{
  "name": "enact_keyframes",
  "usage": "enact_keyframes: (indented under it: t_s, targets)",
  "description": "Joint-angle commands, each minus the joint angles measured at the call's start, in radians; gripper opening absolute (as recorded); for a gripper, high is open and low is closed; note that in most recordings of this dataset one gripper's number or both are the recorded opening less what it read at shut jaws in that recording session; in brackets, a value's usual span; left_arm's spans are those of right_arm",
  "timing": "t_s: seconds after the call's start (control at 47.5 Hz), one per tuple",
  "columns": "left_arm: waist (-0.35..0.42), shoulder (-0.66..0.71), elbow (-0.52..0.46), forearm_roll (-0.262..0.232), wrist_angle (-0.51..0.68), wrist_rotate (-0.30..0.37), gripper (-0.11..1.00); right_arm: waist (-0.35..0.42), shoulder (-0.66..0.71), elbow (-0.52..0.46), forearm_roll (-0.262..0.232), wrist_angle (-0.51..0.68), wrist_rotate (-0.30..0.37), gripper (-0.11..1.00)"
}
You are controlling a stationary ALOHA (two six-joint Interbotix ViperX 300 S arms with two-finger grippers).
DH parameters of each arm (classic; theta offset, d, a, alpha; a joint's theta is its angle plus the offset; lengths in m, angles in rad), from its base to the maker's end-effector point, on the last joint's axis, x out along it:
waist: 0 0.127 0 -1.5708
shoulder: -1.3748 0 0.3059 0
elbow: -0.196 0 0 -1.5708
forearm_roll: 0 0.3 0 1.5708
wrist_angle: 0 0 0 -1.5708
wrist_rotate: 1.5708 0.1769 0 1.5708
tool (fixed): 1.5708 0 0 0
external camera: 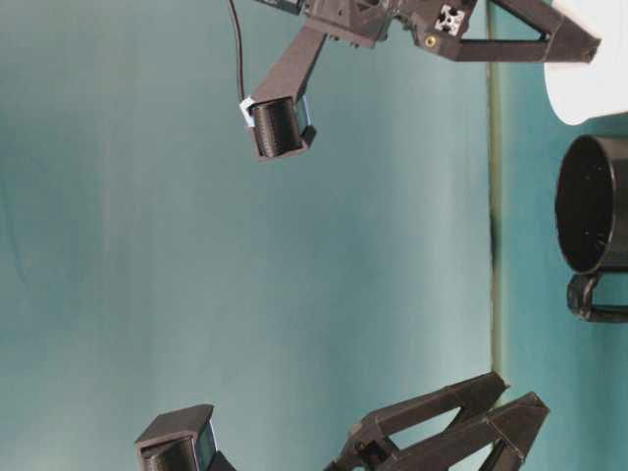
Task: Put a paper cup into the cup holder on your left arm.
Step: 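Move the right gripper over the white paper cup and grasp its rim, then lift the white cup and carry it left over the black mug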
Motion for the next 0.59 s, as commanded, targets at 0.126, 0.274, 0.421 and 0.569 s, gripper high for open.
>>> enact_keyframes:
  t_s: [0.126,0.274,0.421,0.569]
  targets:
    - [0.0,-0.005,-0.018,0.0,-0.009,0.0,0.83,0.005,-0.021,-0.032,0.018,0.026,0.012,-0.02]
    - [0.0,-0.005,-0.02,0.002,-0.009,-0.002,0.83,0.005,-0.041,-0.063,0.048,0.103,0.012,-0.02]
    - [0.0,-0.005,-0.02,0.002,-0.009,0.0,0.83,0.005,-0.075,-0.11,0.069,0.207,0.012,-0.02]
    - [0.0,-0.005,-0.02,0.002,-0.009,-0.002,0.83,0.005,-0.091,-0.166,0.075,0.279,0.012,-0.02]
